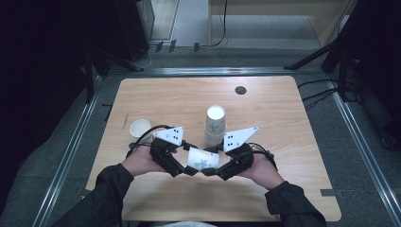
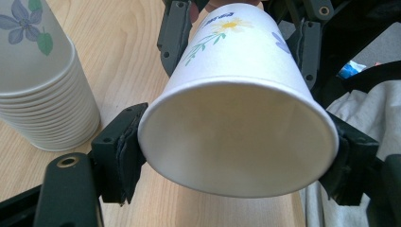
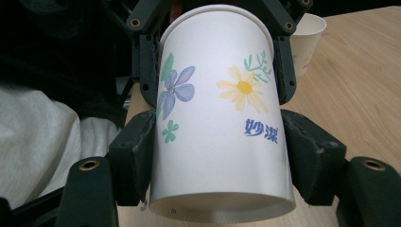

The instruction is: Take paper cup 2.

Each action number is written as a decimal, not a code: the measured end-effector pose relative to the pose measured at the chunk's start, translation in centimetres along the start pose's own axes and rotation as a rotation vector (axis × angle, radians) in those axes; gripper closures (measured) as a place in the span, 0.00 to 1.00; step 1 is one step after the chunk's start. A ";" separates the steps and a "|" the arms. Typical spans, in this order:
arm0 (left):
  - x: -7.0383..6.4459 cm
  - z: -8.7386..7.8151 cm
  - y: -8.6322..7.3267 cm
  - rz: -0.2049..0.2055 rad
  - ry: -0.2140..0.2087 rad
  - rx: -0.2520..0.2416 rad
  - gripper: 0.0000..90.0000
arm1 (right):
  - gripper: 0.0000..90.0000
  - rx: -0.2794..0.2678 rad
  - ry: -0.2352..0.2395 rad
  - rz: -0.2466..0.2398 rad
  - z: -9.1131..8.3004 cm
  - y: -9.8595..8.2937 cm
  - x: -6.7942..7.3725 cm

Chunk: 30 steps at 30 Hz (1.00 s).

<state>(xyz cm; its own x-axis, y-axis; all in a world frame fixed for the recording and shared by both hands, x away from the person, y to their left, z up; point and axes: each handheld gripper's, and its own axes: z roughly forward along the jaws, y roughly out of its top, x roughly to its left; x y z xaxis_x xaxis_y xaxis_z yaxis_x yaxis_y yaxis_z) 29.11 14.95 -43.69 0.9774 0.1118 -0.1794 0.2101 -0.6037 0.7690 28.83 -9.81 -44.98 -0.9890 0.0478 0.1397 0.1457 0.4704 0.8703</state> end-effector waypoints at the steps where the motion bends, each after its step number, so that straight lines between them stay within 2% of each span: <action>1: 0.0 0.0 0.0 0.001 0.000 0.004 0.25 | 0.37 0.002 0.002 0.001 0.0 0.0 0.0; 6: 0.0 0.1 0.0 -0.003 -0.001 0.041 0.26 | 0.34 0.018 0.016 0.016 0.1 0.0 -0.1; 8: 0.3 0.1 -0.1 -0.020 0.002 0.067 0.26 | 0.28 0.025 0.004 0.027 0.2 -0.1 -0.1; 11: 0.5 0.1 -0.2 -0.029 0.014 0.088 0.26 | 0.25 0.052 -0.019 0.026 0.3 -0.2 -0.1; 14: 0.4 0.1 0.0 -0.019 0.033 0.132 0.26 | 0.25 0.092 -0.040 0.010 0.7 -0.4 -0.1; 18: 0.1 0.6 0.0 -0.007 0.045 0.184 0.26 | 0.25 0.134 -0.044 -0.001 1.4 -0.8 -0.1; 23: -0.2 1.6 0.0 0.013 0.063 0.271 0.26 | 0.26 0.176 -0.032 -0.013 2.3 -1.2 0.0; 28: -0.5 2.3 0.0 0.029 0.060 0.326 0.26 | 0.27 0.214 -0.021 -0.020 3.5 -1.6 0.0; 30: -0.6 2.5 0.1 0.023 0.062 0.337 0.26 | 0.27 0.226 -0.010 -0.026 3.9 -1.7 0.1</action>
<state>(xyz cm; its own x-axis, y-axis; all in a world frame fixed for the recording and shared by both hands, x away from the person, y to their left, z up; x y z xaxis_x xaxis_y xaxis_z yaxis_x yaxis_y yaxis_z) 28.47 12.85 -45.09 0.9836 0.1363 -0.1185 0.1786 -0.8323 0.5248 28.38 -7.20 -48.33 -0.9927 0.0419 0.1130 0.1126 0.6569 0.7455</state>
